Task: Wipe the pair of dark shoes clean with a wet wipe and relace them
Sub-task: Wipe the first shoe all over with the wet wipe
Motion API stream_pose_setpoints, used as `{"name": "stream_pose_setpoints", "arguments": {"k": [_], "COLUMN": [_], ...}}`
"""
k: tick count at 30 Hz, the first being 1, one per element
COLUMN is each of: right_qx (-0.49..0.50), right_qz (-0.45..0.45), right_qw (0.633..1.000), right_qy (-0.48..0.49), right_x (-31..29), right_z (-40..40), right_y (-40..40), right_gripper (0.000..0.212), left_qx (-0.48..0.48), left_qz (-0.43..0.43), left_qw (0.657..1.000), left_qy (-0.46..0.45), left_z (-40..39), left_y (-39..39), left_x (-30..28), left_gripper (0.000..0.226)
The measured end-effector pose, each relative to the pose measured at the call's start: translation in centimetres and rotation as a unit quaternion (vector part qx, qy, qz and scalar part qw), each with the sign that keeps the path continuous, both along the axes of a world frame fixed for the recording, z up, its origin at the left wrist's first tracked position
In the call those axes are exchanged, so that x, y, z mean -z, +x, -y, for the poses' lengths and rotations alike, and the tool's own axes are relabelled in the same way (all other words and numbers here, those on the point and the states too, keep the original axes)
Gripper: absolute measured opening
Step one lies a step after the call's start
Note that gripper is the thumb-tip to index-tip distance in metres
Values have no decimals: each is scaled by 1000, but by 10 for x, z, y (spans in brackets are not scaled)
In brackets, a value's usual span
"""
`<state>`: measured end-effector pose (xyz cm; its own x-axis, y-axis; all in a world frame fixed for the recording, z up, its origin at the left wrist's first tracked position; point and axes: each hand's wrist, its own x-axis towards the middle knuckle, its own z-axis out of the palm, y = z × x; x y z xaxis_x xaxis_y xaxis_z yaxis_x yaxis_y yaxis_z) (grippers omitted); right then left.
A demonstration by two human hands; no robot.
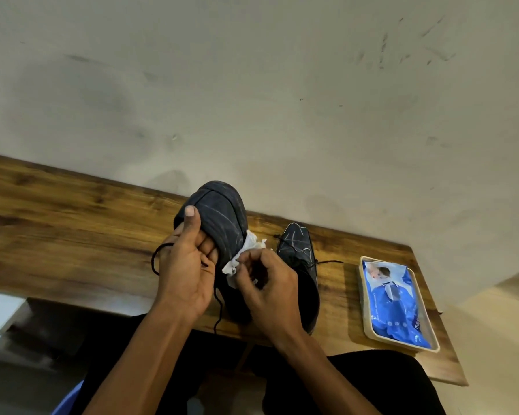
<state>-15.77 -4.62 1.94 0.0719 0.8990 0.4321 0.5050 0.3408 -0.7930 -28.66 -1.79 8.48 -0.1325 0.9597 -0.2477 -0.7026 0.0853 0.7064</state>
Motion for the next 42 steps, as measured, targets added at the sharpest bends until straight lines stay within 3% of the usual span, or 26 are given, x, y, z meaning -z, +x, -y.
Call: {"name": "stream_pose_setpoints", "arguments": {"k": [6, 9, 13, 16, 21, 25, 28, 34, 39, 42], "right_qx": [-8, 0, 7, 31, 43, 32, 34, 74, 24, 8], "right_qz": [-46, -35, 9, -7, -39, -31, -75, -117, -144, -105], "right_qw": [994, 993, 999, 1000, 998, 999, 994, 987, 989, 994], "right_qy": [95, 109, 51, 3, -27, -30, -70, -84, -31, -16], "right_x": [-51, -39, 2, 15, 10, 18, 22, 7, -24, -22], "right_z": [-38, -41, -23, -13, -15, -11, -7, -32, -60, -58], "right_y": [-30, -25, -2, 5, -10, -12, -14, -19, -30, -28], "right_gripper": [14, 11, 3, 8, 11, 10, 8, 14, 16, 16], "left_qx": [0, 7, -22, -32, -56, -68, -63, -49, -35, -36], "left_qz": [-46, -30, 13, 12, -108, -241, -296, -280, -288, -267], "left_qw": [999, 1000, 1000, 999, 992, 968, 953, 959, 957, 963], "left_qy": [4, 7, -12, -18, -24, 5, -1, -9, 24, 30], "left_z": [-1, -4, -9, -10, -2, -1, -6, -3, 2, 2], "left_y": [-4, -7, -12, -14, -11, -12, -14, -14, -11, -12], "left_x": [9, 9, 9, 12, 13, 23, 32, 29, 25, 26], "left_gripper": [37, 37, 47, 48, 35, 23, 22, 24, 26, 24]}}
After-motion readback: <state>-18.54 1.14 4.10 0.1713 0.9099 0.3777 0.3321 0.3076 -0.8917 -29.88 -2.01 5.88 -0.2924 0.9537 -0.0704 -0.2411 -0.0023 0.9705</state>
